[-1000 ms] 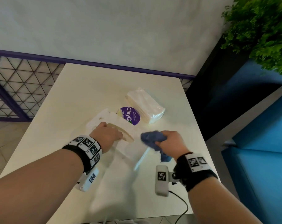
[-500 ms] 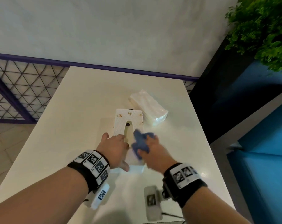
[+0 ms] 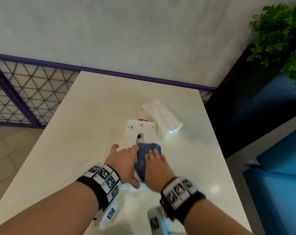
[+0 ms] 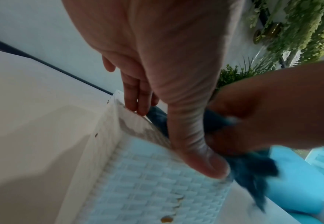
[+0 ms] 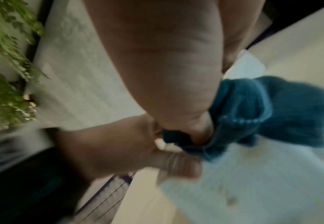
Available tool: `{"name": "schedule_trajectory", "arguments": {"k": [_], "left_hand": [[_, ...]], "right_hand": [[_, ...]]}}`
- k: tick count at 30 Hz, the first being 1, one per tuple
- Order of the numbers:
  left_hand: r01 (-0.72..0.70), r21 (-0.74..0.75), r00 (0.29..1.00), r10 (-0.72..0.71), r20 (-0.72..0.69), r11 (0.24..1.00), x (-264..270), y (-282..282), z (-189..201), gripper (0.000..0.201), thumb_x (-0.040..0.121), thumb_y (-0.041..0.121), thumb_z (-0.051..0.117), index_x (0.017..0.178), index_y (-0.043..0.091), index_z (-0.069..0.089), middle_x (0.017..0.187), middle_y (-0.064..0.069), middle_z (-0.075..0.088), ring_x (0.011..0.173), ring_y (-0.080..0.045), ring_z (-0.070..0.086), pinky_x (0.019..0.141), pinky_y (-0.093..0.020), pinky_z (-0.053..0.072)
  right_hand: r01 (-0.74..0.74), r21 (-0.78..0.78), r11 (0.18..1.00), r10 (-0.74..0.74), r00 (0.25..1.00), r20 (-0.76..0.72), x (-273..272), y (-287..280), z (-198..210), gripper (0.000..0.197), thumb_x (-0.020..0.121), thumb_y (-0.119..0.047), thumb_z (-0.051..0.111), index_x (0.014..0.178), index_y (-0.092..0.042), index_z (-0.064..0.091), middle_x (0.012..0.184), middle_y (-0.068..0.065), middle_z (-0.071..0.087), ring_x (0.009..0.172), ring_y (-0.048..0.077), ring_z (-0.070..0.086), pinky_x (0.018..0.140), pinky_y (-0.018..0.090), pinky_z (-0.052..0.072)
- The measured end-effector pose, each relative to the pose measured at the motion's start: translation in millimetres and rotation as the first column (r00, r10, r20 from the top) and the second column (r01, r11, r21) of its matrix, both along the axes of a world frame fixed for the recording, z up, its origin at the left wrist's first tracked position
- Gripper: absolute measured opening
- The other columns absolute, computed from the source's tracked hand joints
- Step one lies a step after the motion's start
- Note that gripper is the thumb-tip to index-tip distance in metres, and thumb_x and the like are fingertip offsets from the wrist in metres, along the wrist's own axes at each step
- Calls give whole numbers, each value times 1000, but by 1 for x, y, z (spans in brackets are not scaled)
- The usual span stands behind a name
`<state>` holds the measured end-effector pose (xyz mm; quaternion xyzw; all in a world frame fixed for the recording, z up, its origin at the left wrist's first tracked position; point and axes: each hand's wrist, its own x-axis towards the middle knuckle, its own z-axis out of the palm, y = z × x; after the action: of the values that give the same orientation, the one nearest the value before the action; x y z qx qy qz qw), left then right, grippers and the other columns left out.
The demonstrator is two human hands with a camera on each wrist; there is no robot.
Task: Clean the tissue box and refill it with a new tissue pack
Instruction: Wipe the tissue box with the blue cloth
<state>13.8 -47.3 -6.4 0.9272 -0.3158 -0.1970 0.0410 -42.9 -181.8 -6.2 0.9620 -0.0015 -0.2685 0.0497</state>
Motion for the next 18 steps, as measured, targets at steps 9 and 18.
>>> {"name": "schedule_trajectory", "arguments": {"k": [9,18], "left_hand": [[-6,-23,999,5,-33,1000,-1,2,0,127,51,70,77,148,19,11,138,5,49,126,-17,48,114,-47,9],[5,-72,1000,-3,27,997,2,3,-16,126,40,74,71,140,18,17,125,10,53,116,-13,53,104,-43,18]], "right_hand": [[183,138,973,-184,983,-3,82,-29,-8,73,97,-39,39,153,-19,-4,162,1,-10,149,22,-7,119,48,7],[-88,218,972,92,996,-7,-10,-6,0,66,98,-39,42,152,-16,11,162,6,6,148,24,8,120,38,9]]}}
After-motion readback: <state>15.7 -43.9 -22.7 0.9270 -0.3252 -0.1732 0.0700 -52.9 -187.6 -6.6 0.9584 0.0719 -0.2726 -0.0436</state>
